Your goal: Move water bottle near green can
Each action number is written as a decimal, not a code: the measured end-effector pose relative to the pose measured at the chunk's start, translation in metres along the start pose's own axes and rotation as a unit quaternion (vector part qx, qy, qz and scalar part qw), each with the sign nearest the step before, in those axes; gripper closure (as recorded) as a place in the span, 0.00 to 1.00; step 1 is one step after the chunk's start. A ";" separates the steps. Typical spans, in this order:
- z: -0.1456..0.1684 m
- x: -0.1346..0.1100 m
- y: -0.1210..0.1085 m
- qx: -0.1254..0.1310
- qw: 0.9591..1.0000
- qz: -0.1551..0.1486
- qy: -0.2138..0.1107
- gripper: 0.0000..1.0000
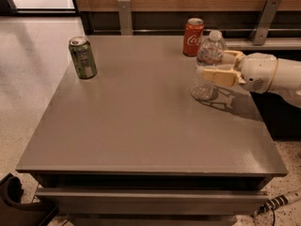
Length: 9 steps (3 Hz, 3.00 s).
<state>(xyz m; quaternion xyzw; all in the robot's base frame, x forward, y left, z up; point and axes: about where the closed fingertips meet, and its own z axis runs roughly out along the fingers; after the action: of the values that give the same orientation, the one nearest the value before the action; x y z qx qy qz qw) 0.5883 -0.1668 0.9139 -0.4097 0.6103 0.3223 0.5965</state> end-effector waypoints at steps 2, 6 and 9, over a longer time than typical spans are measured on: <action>0.006 -0.002 0.003 -0.005 1.000 -0.001 -0.001 1.00; 0.129 -0.090 0.020 -0.091 0.994 -0.022 0.049 1.00; 0.255 -0.051 0.022 -0.084 0.995 0.057 0.017 1.00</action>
Offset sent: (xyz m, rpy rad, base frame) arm 0.0001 0.0026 0.0004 0.0003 -0.0004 0.0044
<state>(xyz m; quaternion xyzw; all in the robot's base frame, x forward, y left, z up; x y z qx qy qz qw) 0.6848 0.0745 0.9418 -0.4280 0.6139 0.3986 0.5301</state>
